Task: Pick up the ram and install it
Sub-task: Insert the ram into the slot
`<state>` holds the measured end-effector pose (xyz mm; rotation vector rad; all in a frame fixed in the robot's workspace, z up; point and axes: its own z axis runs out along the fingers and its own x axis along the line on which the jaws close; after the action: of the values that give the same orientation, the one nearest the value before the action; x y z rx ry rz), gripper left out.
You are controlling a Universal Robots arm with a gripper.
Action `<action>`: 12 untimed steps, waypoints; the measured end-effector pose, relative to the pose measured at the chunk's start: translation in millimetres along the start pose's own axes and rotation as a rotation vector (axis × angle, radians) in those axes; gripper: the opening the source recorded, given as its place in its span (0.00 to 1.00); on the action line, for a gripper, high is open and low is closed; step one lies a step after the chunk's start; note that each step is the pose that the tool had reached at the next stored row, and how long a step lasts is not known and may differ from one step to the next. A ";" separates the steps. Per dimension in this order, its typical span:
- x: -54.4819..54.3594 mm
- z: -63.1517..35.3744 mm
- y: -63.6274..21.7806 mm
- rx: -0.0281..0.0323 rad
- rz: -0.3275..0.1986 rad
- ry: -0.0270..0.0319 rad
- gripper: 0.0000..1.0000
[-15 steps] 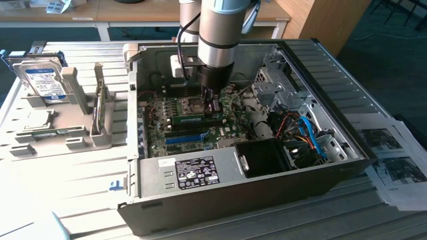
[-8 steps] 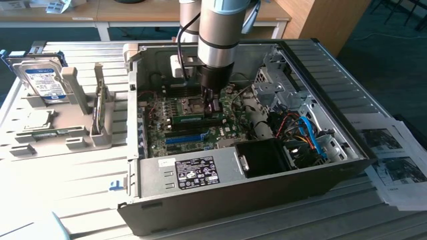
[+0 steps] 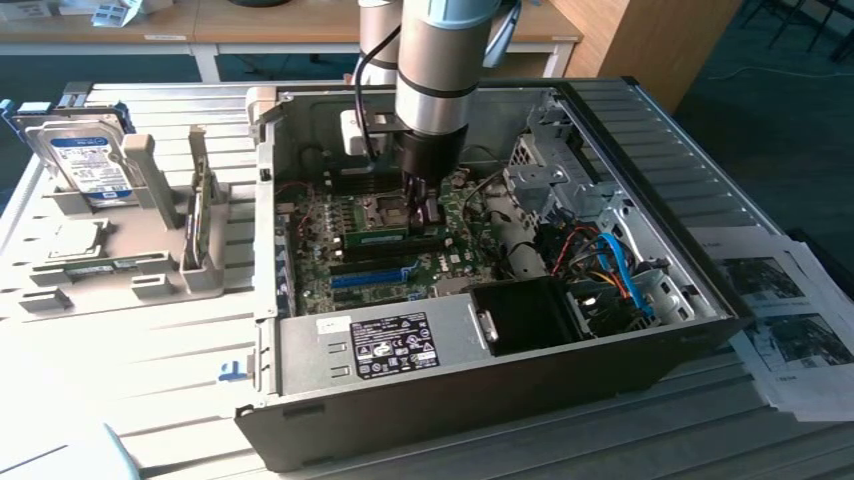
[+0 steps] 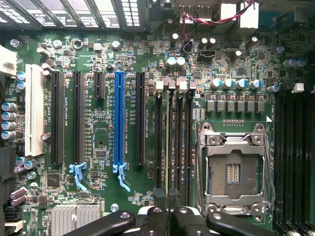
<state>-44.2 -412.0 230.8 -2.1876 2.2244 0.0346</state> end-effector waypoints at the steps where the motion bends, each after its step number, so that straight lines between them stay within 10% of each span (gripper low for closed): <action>1: 0.0 0.0 0.0 0.0000 0.000 0.0000 0.12; 8: 0.0 0.0 0.6 0.0151 0.000 -0.0003 0.12; 12: -4.4 0.1 0.7 0.0158 -0.001 0.0386 0.12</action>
<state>-44.8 -407.6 230.8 -2.1998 2.2356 -0.0254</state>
